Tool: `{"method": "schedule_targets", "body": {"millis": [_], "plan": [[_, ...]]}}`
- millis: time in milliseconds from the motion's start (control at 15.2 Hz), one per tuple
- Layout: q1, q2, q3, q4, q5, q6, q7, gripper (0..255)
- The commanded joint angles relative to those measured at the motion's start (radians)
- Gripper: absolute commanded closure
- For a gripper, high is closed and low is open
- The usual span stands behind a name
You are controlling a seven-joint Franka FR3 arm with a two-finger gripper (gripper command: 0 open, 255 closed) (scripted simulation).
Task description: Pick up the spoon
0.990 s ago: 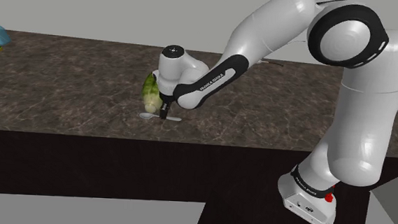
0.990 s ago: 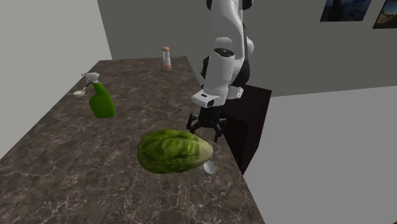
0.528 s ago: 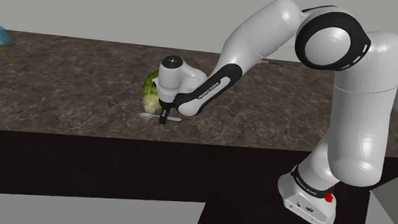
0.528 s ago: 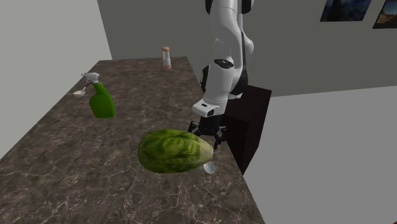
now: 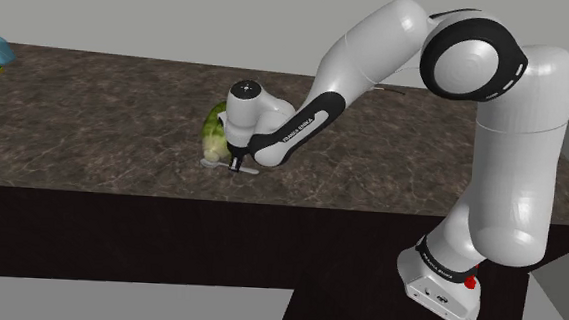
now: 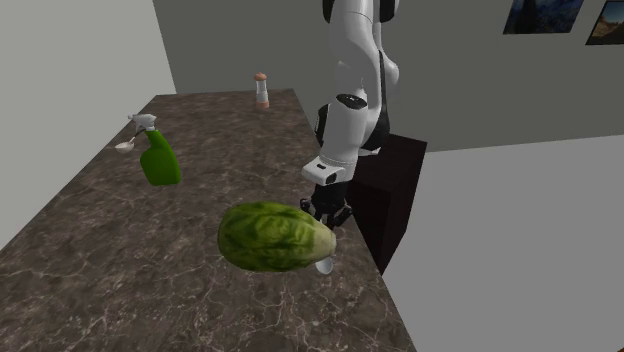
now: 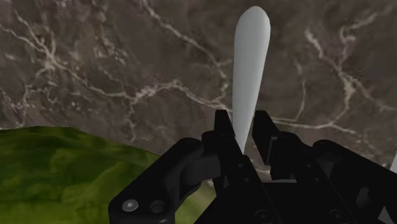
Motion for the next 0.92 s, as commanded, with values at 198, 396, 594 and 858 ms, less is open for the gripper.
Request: {"method": "schedule_targets", "body": {"millis": [198,396,594,858], "plan": [[-0.003,-0.009,0.004,-0.001,0.005,-0.009,-0.005,255],[-0.011,-0.039,0.015,-0.002,0.021,-0.037,-0.021,255],[-0.018,-0.069,0.026,-0.002,0.037,-0.066,-0.036,255],[-0.026,-0.107,0.038,0.001,0.058,-0.106,-0.057,255]]}}
